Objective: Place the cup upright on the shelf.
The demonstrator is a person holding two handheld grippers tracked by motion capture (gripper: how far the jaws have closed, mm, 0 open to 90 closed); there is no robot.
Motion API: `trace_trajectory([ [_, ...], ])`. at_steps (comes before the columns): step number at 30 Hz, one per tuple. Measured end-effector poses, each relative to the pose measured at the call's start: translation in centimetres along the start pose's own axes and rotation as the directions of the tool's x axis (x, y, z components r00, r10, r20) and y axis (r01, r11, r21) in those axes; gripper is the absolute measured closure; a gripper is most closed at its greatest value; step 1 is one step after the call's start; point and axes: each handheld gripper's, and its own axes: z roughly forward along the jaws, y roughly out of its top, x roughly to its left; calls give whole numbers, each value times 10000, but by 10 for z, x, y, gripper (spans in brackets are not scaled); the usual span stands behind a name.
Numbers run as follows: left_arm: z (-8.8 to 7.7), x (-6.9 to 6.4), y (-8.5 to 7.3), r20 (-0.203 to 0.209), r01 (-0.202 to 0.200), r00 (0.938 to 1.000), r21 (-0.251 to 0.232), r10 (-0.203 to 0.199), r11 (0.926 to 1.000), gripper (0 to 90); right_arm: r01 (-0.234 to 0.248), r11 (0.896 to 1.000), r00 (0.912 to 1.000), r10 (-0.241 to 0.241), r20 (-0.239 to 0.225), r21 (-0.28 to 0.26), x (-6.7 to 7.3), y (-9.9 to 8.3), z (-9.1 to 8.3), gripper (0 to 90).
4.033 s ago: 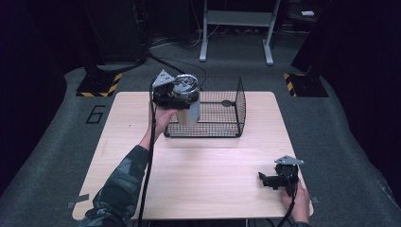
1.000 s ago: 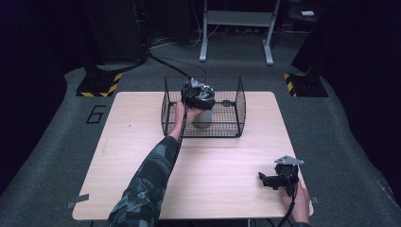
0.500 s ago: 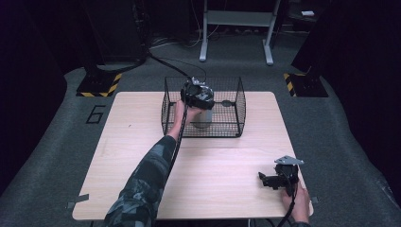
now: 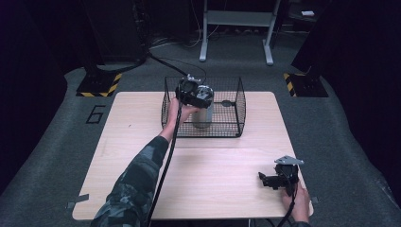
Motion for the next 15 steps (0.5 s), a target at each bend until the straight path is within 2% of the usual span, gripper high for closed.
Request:
trace_trajectory([
  [3,-10,-1,1,50,-51,10000,28,51,10000,0,7,10000,10000,-7,3,-4,0,0,0,0],
  [4,-14,-1,1,9,-178,9998,115,178,9998,0,6,10000,10000,-6,0,-4,0,0,0,0],
  [9,-33,-2,-7,25,-56,10000,10,56,10000,0,1,10000,10000,-1,2,-5,0,0,0,0],
  [15,-58,-3,-16,119,-151,9998,-236,154,9996,1,4,10000,10000,-4,2,-5,0,0,0,0],
])
